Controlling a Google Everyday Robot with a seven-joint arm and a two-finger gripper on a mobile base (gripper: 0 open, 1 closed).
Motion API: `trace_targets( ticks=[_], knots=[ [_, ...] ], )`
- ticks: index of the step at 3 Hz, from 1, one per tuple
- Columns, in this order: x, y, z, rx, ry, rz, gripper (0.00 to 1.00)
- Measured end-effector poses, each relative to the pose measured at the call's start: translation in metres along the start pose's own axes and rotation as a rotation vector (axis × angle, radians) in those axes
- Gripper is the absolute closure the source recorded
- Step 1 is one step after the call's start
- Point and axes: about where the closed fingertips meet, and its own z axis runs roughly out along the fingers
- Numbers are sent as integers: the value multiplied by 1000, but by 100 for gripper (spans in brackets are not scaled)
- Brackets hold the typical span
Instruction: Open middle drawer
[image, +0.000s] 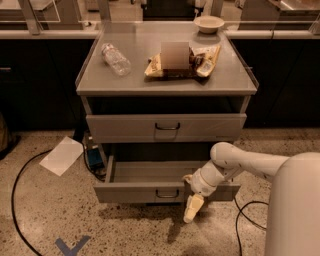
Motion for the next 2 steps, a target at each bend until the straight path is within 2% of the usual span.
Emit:
trace_targets(
  ticks=[1,2],
  knots=[
    [5,26,3,-77,-1,29,0],
    [6,29,4,-86,5,27,0]
  ],
)
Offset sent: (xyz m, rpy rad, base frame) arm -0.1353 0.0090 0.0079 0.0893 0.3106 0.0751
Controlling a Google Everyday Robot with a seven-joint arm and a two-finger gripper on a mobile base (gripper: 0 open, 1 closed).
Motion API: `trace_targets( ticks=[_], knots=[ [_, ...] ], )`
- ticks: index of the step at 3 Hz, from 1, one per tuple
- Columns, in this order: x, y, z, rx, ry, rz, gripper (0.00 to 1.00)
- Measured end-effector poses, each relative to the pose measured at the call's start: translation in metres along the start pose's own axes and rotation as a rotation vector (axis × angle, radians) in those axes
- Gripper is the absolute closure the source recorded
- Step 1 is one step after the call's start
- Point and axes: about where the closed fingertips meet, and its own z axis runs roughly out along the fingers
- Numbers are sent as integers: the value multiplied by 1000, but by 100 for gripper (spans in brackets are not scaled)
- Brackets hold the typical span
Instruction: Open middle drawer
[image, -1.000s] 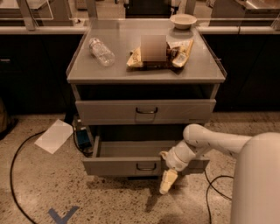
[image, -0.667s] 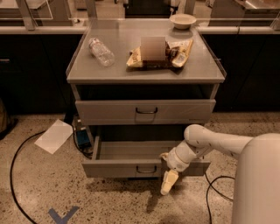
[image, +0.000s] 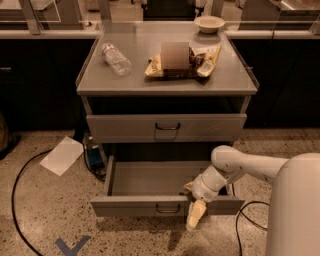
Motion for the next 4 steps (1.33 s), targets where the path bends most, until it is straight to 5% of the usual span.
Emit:
trace_targets(
  ticks=[1,3,4],
  knots=[
    [4,9,2,-31,21,-3,0],
    [8,102,-21,-157,28,38,0],
    [8,102,-21,-157,28,38,0]
  ],
)
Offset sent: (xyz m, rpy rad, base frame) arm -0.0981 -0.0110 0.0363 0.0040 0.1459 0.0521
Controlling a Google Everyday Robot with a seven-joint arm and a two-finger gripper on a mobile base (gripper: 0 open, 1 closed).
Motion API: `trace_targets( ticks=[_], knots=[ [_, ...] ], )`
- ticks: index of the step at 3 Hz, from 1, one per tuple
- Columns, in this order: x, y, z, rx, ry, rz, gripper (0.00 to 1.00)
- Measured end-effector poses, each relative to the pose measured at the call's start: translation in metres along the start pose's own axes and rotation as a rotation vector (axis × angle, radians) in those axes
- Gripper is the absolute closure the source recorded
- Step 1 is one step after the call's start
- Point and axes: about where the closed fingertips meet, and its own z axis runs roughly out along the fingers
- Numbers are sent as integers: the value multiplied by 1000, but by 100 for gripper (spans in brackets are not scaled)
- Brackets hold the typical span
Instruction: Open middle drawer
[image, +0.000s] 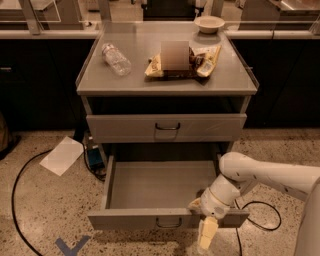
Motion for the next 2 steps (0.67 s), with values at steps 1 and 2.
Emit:
trace_targets(
  ticks=[1,2],
  knots=[
    [2,-8,6,8,15,5,0],
    [10,-7,22,-9,12,20,0]
  ],
)
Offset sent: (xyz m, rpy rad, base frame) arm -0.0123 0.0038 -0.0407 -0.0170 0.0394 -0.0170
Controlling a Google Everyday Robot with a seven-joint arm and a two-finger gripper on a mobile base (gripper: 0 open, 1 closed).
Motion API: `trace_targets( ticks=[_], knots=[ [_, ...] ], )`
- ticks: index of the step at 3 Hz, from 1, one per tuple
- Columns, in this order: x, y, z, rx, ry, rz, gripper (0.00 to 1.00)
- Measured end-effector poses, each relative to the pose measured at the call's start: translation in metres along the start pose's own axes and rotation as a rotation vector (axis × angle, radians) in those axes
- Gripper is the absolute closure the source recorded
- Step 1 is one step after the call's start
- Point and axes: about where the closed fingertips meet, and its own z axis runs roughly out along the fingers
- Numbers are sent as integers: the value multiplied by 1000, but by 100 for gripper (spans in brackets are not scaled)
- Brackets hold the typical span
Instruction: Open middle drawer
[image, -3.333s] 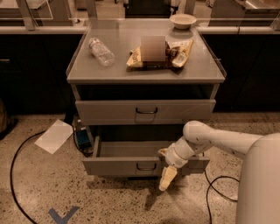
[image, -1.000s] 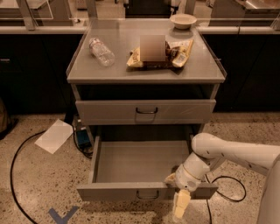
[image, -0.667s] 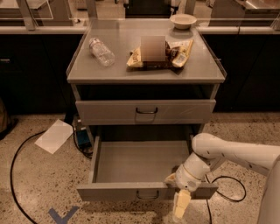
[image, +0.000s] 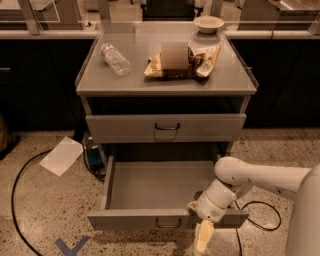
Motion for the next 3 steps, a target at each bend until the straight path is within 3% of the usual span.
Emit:
trace_targets(
  ticks=[1,2,3],
  knots=[
    [0,4,0,-9,-1,-1,0],
    [3,25,0,-62,3,10,0],
    [10,82,-5,-193,16,42,0]
  ],
)
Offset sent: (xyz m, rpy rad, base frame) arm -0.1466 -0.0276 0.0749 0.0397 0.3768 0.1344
